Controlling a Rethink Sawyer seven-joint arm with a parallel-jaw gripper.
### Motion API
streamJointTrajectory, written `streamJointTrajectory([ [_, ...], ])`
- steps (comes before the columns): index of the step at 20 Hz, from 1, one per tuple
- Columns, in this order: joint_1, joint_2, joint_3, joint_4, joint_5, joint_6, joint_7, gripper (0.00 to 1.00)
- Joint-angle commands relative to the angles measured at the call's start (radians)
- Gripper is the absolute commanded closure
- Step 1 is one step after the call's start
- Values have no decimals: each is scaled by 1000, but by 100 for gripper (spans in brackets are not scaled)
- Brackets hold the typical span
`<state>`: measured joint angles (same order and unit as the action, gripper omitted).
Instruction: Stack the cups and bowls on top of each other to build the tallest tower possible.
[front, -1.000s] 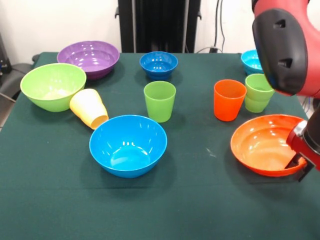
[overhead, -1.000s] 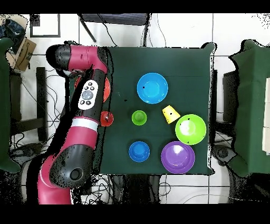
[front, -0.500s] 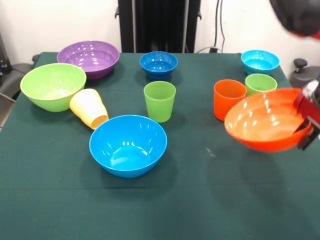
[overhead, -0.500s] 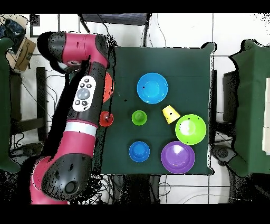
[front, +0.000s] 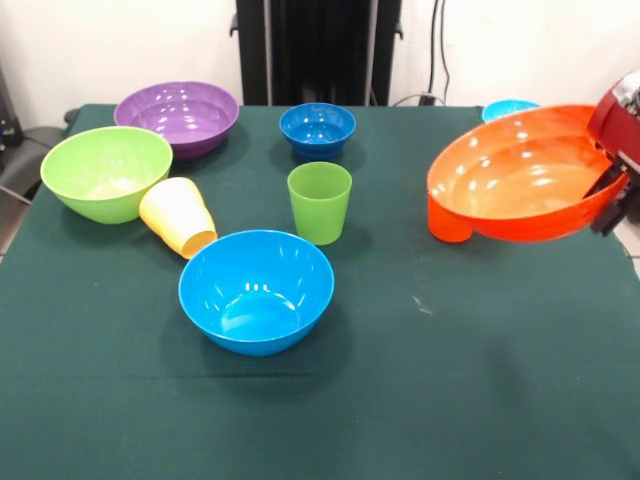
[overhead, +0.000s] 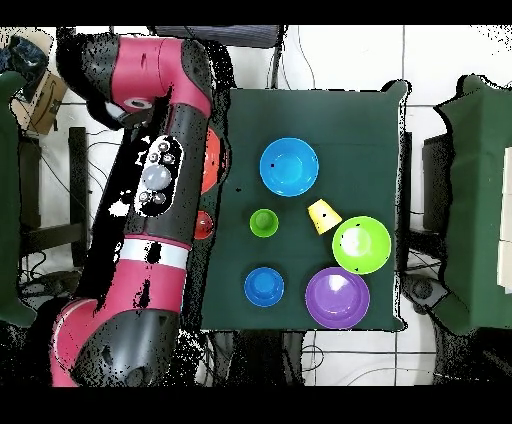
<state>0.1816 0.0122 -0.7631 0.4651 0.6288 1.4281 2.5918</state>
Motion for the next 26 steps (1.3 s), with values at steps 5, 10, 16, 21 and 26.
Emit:
streamJointTrajectory([
  [5,-112,87,56,-87,-125,-42,-221,100],
  [10,-124,96,62,-96,-162,-88,-233,100],
  [16,-150,106,73,-120,-203,-141,-281,100],
  [21,-176,95,63,-160,-217,-98,-321,100],
  [26,-212,92,47,-214,-214,-44,-362,100],
])
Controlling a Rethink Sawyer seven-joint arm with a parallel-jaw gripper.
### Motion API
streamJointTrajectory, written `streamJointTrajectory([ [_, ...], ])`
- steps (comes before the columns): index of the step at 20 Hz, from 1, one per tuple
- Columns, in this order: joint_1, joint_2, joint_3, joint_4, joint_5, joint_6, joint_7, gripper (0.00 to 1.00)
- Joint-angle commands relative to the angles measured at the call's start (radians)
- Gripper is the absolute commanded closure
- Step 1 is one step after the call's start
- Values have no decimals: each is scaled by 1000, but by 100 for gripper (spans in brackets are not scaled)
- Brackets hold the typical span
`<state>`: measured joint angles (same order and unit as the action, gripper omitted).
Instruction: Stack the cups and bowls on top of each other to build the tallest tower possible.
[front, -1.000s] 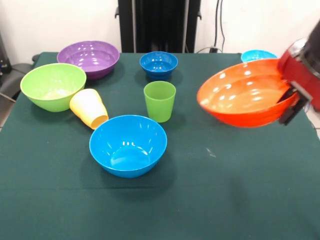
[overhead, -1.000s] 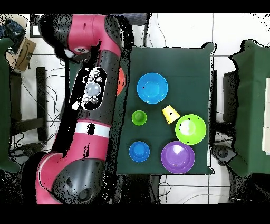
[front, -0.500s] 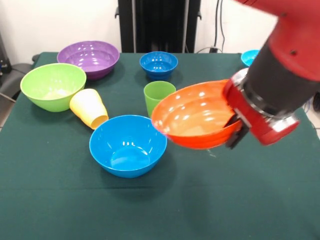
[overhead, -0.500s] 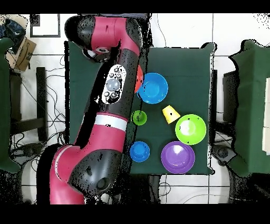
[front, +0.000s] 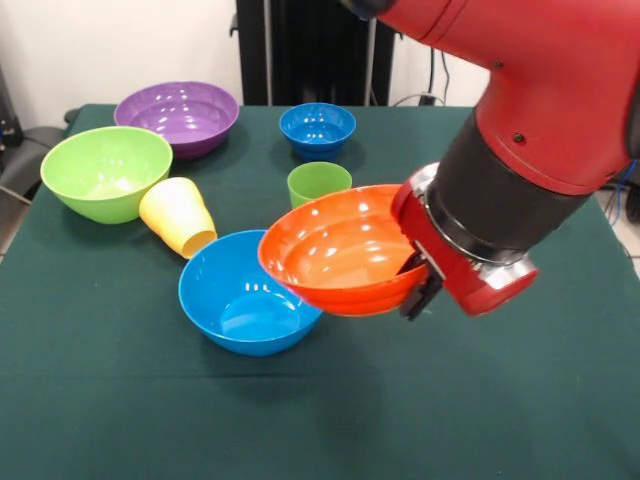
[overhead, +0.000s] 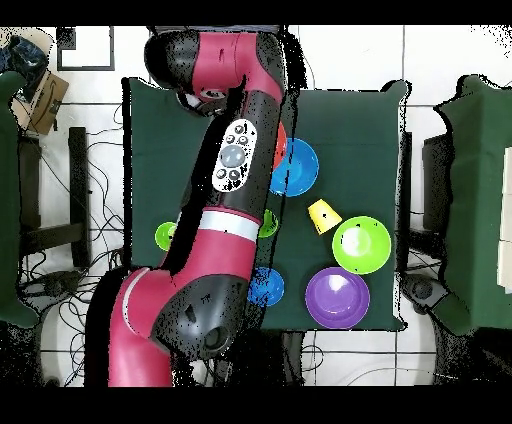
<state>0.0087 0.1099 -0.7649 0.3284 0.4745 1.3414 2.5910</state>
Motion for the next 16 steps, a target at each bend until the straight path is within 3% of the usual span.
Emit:
streamJointTrajectory([
  [1,-46,-6,44,-91,-58,54,-372,100],
  [8,-82,-19,37,-112,-61,81,-432,100],
  [16,-95,-41,61,-65,-82,47,-489,100],
])
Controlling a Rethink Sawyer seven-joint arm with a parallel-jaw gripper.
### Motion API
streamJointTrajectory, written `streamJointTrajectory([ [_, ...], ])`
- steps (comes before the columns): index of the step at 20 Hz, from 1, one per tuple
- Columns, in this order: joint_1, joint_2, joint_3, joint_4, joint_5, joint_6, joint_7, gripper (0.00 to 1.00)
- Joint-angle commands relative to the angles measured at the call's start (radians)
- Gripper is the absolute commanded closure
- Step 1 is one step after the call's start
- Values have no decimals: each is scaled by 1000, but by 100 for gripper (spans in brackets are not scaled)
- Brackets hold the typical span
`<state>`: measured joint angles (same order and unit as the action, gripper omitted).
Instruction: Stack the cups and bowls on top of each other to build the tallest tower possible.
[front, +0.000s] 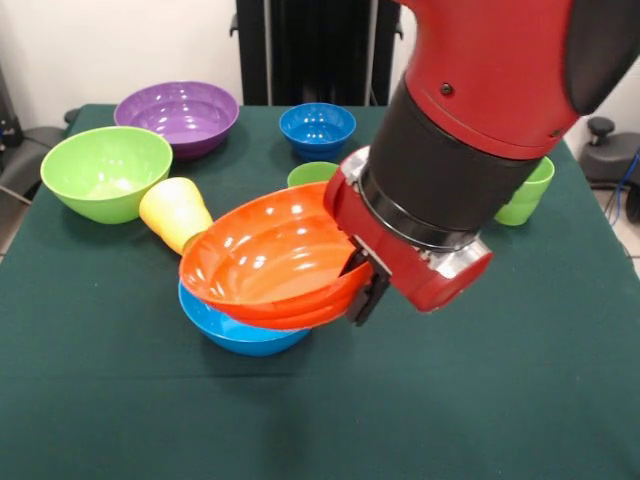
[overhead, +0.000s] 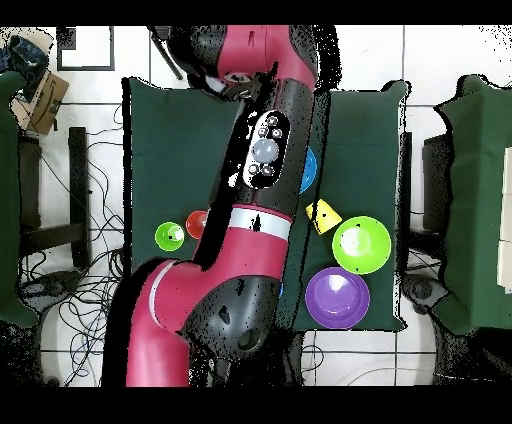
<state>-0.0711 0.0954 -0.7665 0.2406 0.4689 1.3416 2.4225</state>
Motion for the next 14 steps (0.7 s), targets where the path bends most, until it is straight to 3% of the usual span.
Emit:
streamJointTrajectory([
  [1,-15,-31,66,32,-79,42,-328,100],
  [14,-19,-59,95,118,-105,-29,-381,100],
])
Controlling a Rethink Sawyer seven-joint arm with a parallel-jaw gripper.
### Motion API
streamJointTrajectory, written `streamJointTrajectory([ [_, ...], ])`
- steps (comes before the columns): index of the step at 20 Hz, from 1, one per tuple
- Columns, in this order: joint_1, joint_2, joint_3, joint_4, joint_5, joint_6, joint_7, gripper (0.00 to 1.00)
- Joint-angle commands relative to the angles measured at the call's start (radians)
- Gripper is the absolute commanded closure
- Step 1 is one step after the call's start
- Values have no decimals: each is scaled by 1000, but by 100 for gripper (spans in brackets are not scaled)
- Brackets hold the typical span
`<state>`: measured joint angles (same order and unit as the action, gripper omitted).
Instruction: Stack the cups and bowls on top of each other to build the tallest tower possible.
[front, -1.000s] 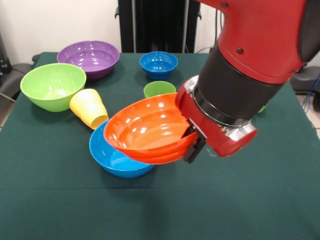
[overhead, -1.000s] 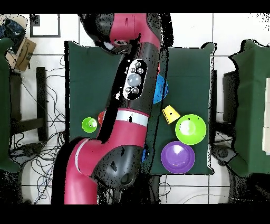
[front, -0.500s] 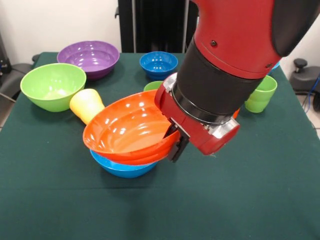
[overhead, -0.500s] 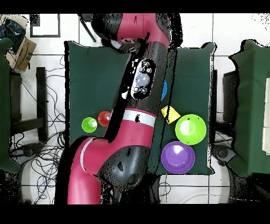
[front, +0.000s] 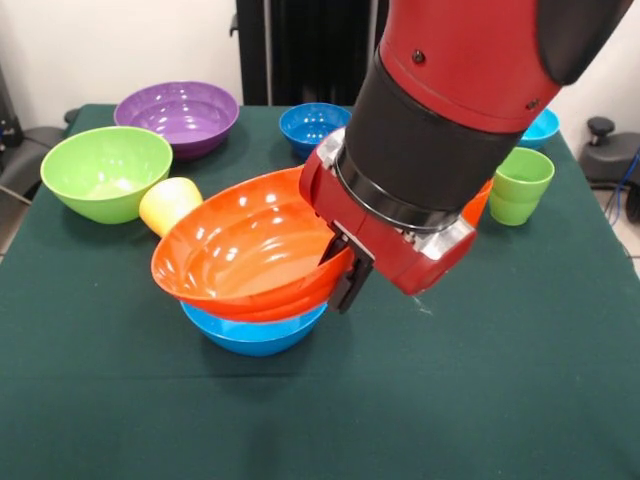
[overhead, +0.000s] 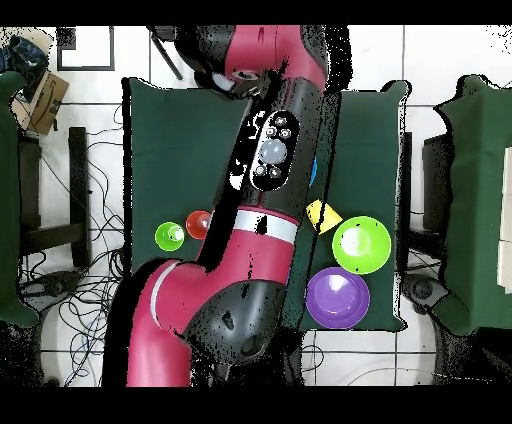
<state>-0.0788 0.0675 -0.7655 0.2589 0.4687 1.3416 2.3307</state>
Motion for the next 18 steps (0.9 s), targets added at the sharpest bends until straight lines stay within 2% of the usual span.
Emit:
streamJointTrajectory([
  [1,-11,-34,96,104,-107,-32,-292,100],
  [6,-8,-52,116,142,-121,-58,-320,100],
  [11,-22,-47,121,135,-122,-56,-348,100],
  [15,-16,-55,138,168,-134,-80,-349,100],
  [18,-14,-54,125,156,-146,-64,-326,100],
])
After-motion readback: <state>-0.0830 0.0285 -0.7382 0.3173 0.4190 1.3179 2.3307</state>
